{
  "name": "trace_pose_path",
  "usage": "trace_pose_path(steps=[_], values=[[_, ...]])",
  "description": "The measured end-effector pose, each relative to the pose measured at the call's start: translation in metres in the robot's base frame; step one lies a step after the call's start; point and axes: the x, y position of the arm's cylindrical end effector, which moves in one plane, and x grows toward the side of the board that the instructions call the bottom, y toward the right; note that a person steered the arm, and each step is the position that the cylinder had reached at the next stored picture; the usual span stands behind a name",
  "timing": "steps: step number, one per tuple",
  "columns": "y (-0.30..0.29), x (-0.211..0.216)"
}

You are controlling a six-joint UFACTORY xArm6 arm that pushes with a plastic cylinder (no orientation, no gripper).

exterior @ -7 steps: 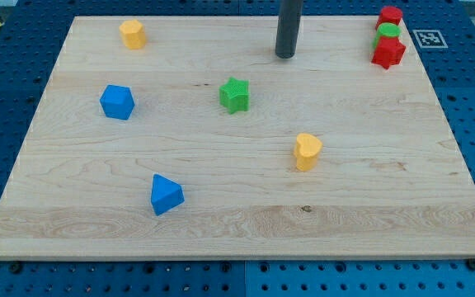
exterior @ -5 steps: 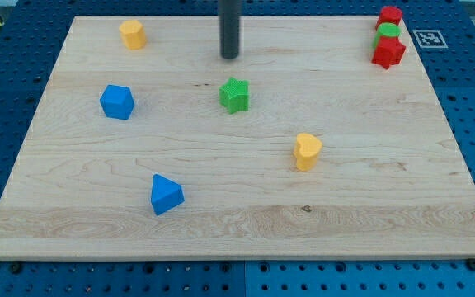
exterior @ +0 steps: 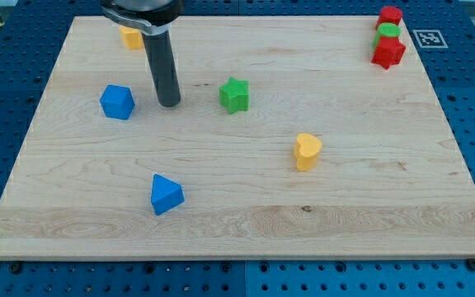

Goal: Push the green star towards the top centre of the board

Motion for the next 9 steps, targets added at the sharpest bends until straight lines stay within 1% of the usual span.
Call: trace_pose_path(steps=[1,3,4,5,6,7,8,9], values=[[0.009,0.009],[0.022,0.013],[0.051,0.005],[0.076,0.009],[0.076,0.016],[0.089,0.016],[0.112,0.010],[0.112,-0.011]])
